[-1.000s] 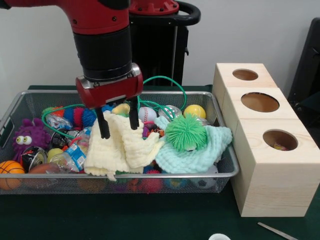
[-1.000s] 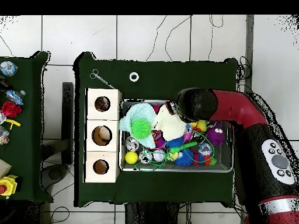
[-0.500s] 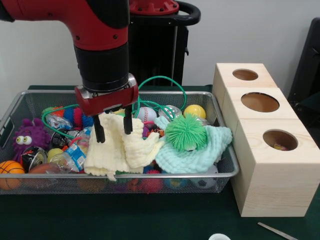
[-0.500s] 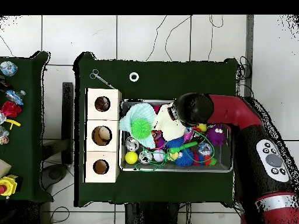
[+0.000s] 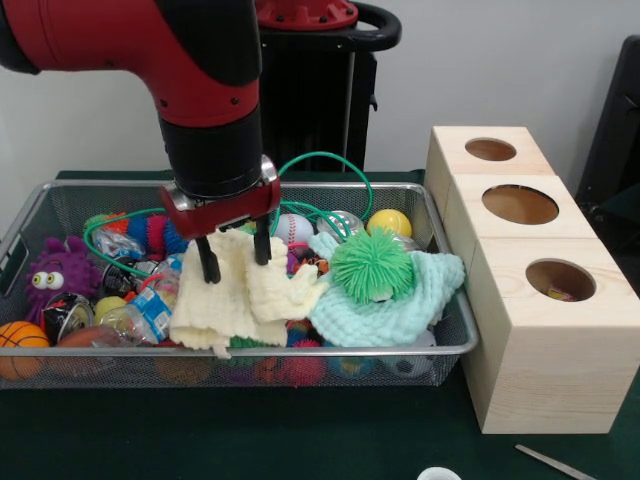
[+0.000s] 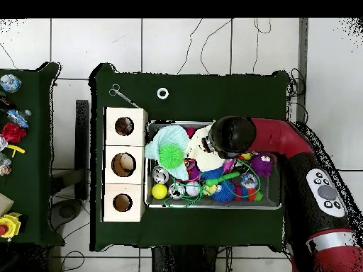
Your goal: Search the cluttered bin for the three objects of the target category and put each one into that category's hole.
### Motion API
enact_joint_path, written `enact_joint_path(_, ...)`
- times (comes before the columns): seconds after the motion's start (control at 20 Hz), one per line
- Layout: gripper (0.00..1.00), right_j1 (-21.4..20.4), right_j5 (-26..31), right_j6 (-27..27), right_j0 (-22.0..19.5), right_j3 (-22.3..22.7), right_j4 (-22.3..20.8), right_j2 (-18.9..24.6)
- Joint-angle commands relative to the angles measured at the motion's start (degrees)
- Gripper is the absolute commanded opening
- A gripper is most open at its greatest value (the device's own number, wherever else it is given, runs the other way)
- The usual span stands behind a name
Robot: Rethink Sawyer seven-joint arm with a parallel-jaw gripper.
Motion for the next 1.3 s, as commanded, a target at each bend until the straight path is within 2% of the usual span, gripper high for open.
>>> enact_joint_path(0.05, 1.00, 2.13, 8.64, -3.47, 0.24, 5.21, -0.18, -0.72)
enact_joint_path(0.1, 0.00, 2.11, 6.93, -4.34, -0.51, 6.15, -0.56, 0.26)
enact_joint_path(0.2, 0.00, 1.96, 5.30, -0.90, -0.11, 6.17, -0.15, -0.76)
enact_joint_path(0.3, 0.00, 0.74, 4.98, -2.52, 0.46, 6.06, -1.87, -0.69)
enact_joint_path(0.4, 0.00, -1.15, 2.64, -1.41, -0.40, 7.42, -0.60, 0.35)
enact_joint_path(0.55, 0.00, -4.07, 2.38, -0.48, -0.09, 6.82, -0.39, 0.23)
enact_joint_path(0.75, 0.00, -8.57, 7.21, -1.77, 0.61, 4.48, -0.66, -0.77)
enact_joint_path(1.0, 0.00, -14.14, 15.42, -9.81, 0.30, 1.35, -2.34, -0.40)
enact_joint_path(1.3, 0.00, -16.68, 21.39, -15.45, -1.39, -1.50, -4.41, 0.28)
